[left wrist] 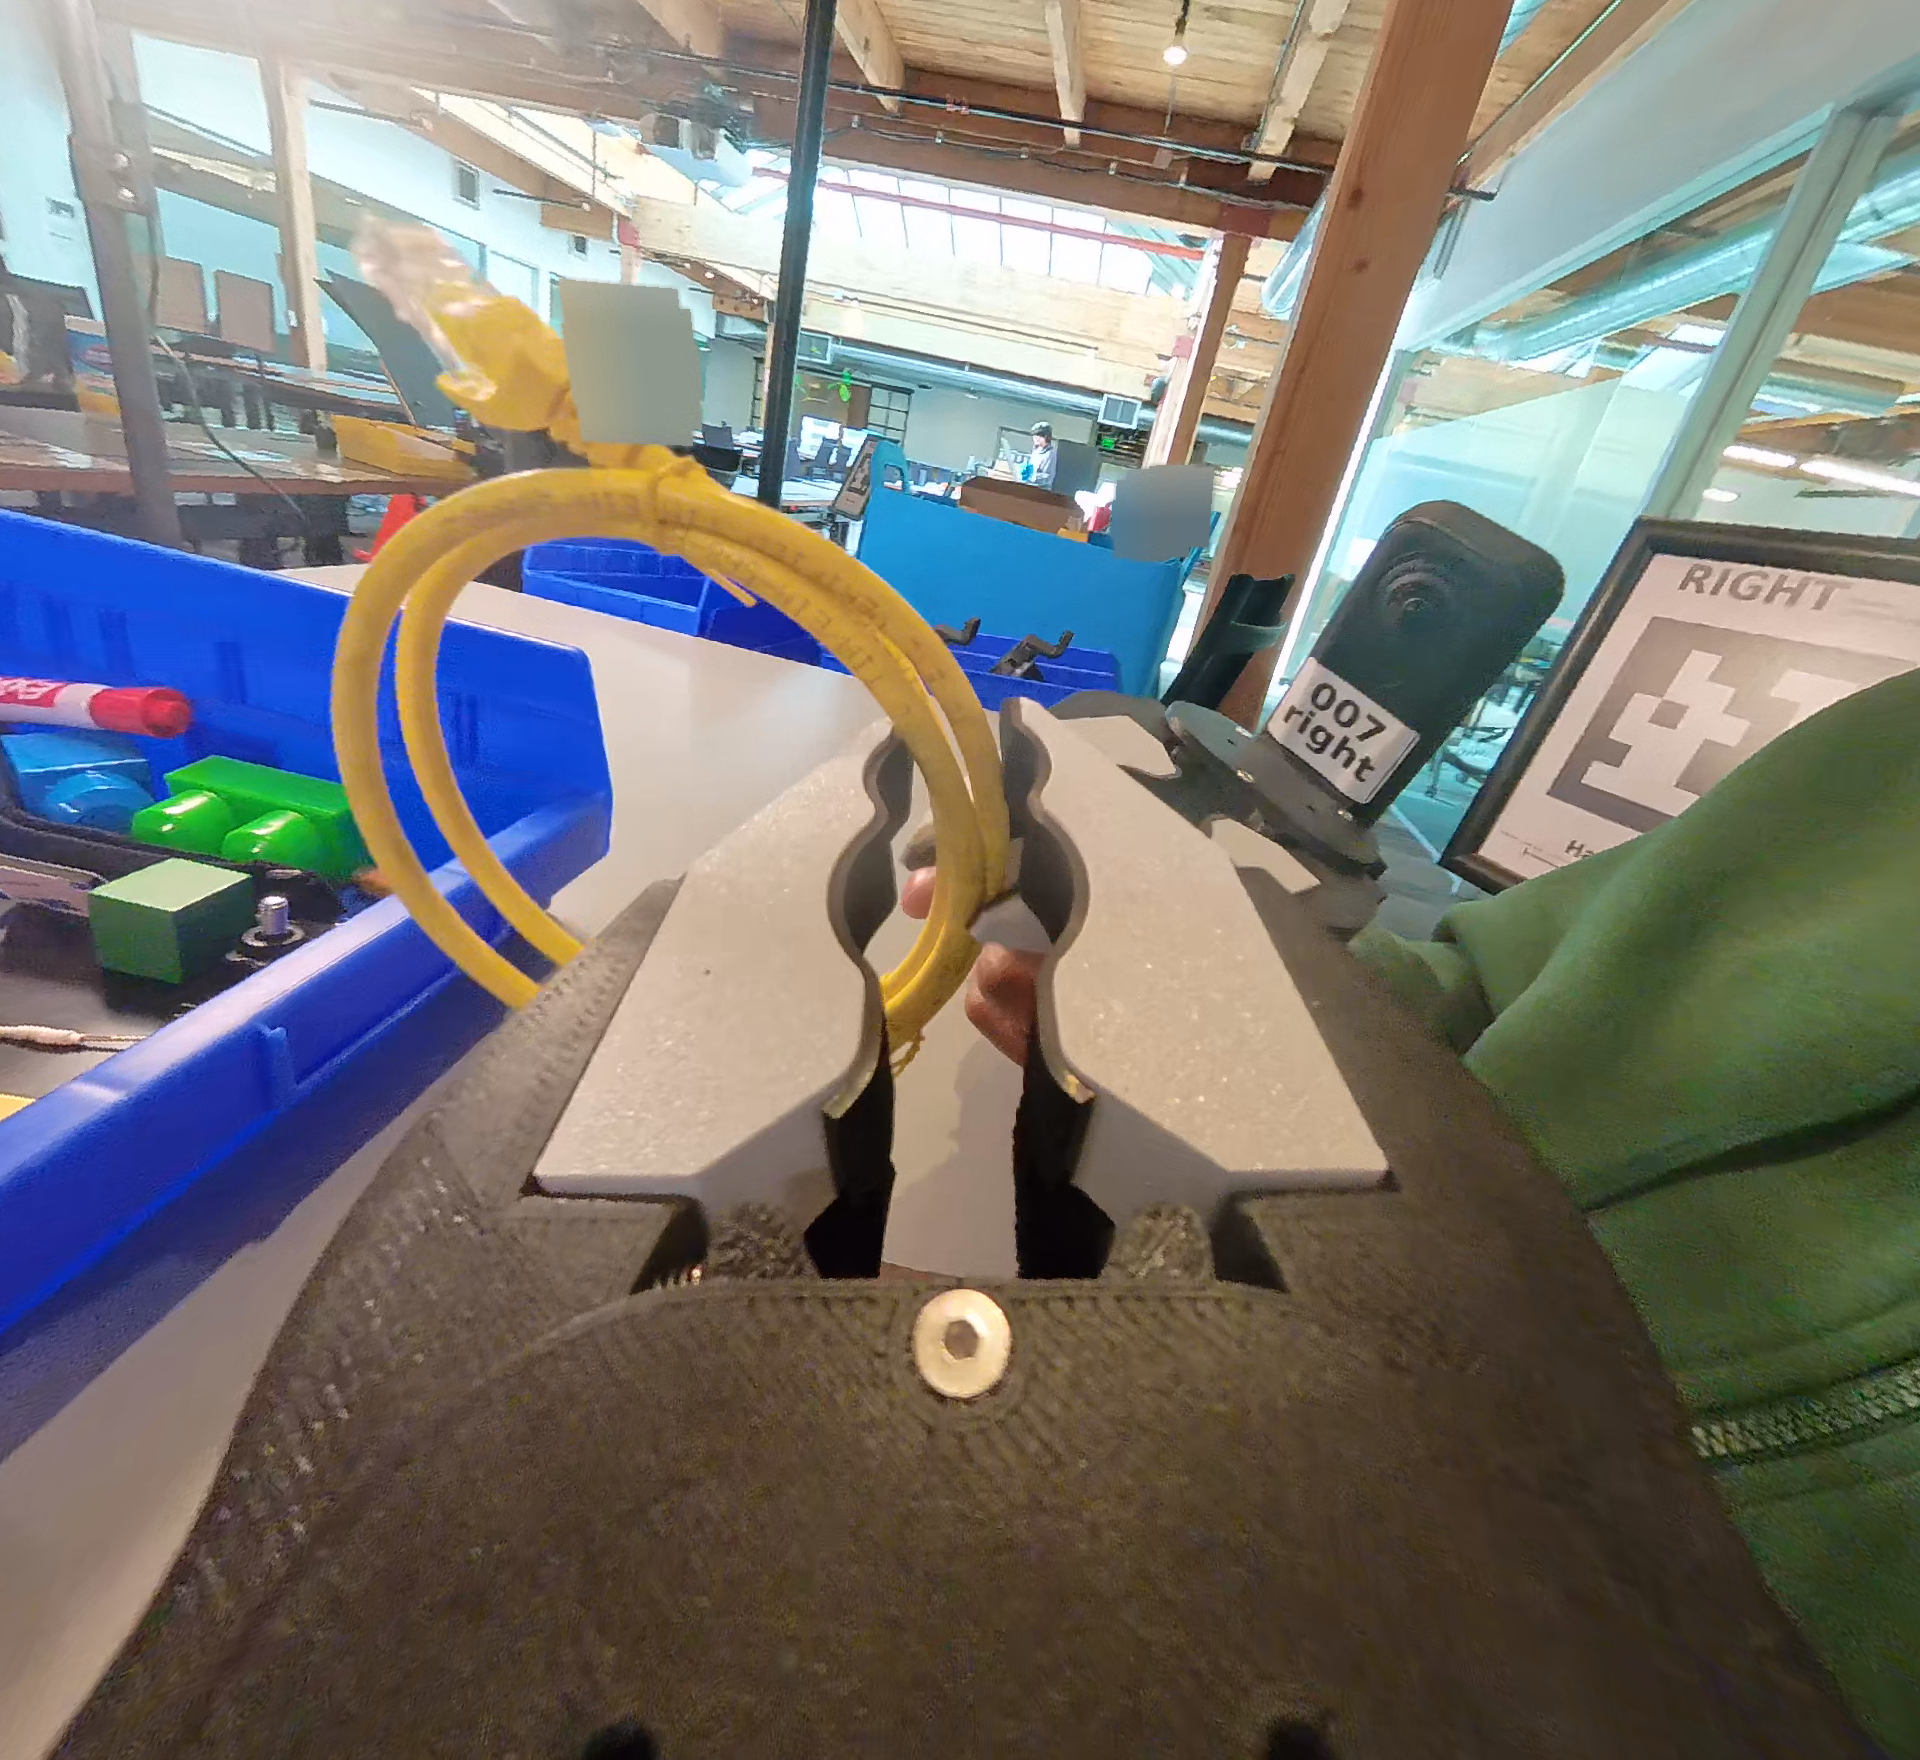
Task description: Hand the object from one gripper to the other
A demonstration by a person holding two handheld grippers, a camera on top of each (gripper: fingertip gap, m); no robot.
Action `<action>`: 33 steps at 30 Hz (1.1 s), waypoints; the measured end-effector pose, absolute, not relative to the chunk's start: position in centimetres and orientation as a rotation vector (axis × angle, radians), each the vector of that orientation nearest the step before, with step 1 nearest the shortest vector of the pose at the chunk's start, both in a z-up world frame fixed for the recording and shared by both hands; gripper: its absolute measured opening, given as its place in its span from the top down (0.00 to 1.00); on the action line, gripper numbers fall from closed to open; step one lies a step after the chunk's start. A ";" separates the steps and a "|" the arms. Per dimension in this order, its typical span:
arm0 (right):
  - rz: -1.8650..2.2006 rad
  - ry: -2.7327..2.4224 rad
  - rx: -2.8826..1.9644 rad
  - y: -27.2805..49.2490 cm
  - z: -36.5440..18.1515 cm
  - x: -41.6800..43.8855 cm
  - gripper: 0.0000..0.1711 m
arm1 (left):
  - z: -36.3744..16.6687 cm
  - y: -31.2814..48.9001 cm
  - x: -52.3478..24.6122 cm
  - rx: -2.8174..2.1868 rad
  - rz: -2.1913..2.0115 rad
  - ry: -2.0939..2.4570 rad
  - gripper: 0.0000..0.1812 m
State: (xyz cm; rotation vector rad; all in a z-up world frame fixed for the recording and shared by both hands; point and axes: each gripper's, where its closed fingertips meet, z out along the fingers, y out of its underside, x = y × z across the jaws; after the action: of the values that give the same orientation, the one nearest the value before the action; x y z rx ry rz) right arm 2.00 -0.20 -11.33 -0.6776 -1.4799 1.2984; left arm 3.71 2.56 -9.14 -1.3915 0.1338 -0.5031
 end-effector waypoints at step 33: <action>1.314 -1.479 -0.654 -0.6 -11.0 2.2 0.92 | -8.6 2.2 3.4 -1.350 -0.546 0.101 0.89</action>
State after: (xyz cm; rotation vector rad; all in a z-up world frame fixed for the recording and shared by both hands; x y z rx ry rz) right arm 2.17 -0.57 -11.00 -0.6542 -1.4792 1.3145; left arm 3.41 2.25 -8.65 -1.3496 0.1007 -0.5464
